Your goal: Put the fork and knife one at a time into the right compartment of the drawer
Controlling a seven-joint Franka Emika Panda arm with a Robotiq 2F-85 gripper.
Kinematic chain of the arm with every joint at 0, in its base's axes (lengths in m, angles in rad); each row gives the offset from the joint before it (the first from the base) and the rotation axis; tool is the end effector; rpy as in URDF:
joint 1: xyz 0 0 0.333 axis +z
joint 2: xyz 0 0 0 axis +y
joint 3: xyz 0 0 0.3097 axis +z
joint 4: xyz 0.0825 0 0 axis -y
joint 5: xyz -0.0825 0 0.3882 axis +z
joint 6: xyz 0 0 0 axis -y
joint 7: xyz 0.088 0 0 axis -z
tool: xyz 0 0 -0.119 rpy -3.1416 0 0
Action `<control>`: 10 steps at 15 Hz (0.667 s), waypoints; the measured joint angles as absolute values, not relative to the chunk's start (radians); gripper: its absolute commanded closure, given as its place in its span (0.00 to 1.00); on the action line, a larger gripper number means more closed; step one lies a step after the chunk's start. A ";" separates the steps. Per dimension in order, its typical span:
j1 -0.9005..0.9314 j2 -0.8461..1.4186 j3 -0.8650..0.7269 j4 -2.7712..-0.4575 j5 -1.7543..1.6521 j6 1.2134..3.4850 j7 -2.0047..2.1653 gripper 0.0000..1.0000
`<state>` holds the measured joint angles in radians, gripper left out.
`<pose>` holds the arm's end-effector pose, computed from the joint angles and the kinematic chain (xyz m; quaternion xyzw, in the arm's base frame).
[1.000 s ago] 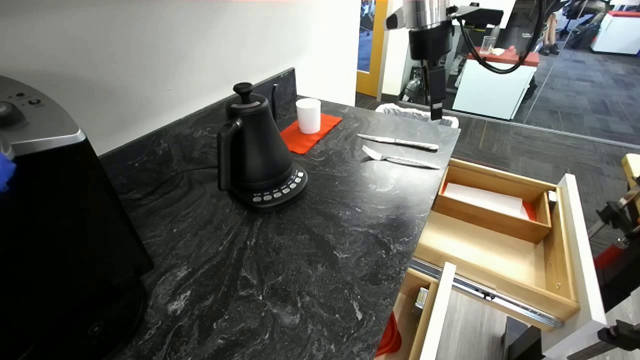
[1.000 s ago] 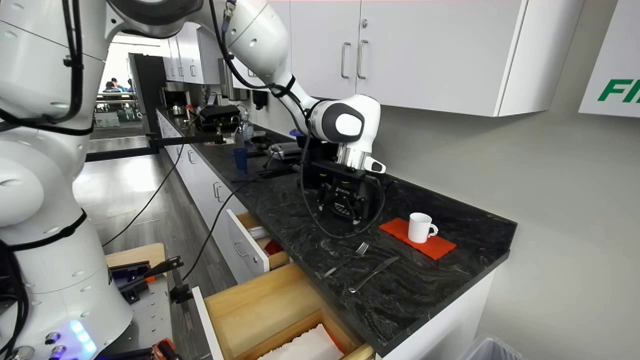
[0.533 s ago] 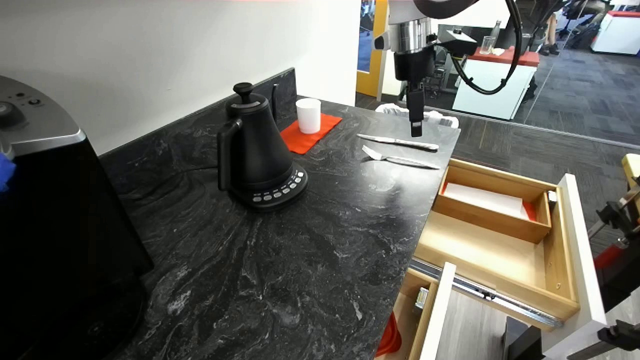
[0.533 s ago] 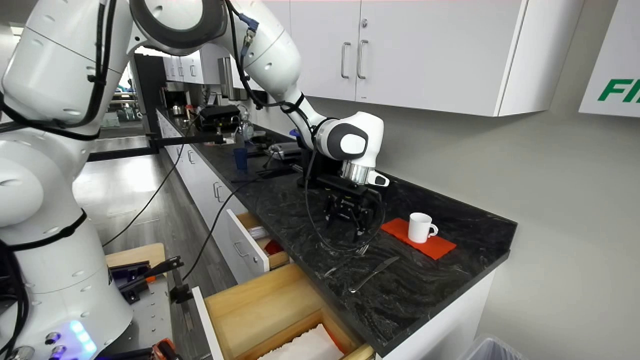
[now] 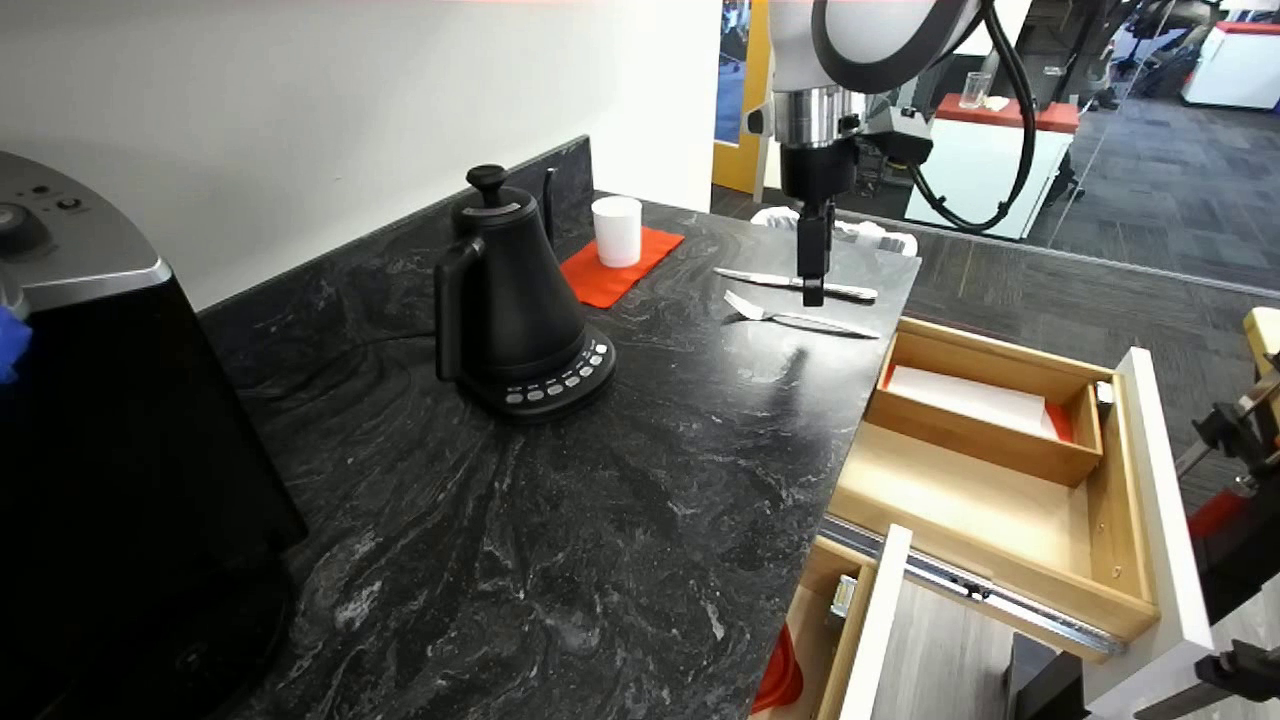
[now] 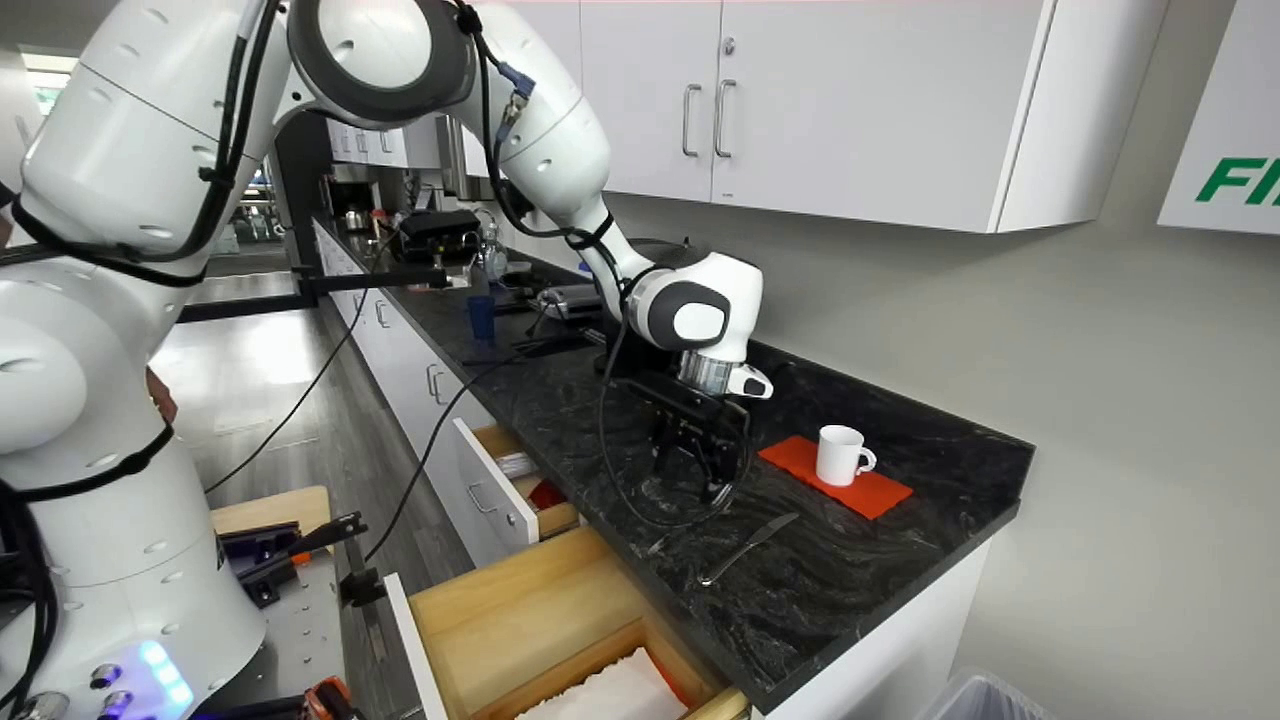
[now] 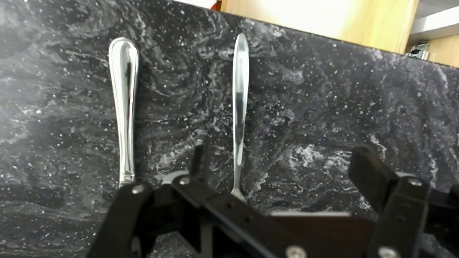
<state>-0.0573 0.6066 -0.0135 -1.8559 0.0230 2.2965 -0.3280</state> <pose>0.6180 -0.0430 0.1583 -0.9893 -0.1204 0.0804 0.0203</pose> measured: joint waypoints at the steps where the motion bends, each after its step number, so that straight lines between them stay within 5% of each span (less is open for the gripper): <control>1: -0.057 0.618 -0.013 -1.856 0.021 2.321 -0.328 0.00; 10: -0.057 0.691 -0.014 -1.823 -0.037 2.426 -0.331 0.00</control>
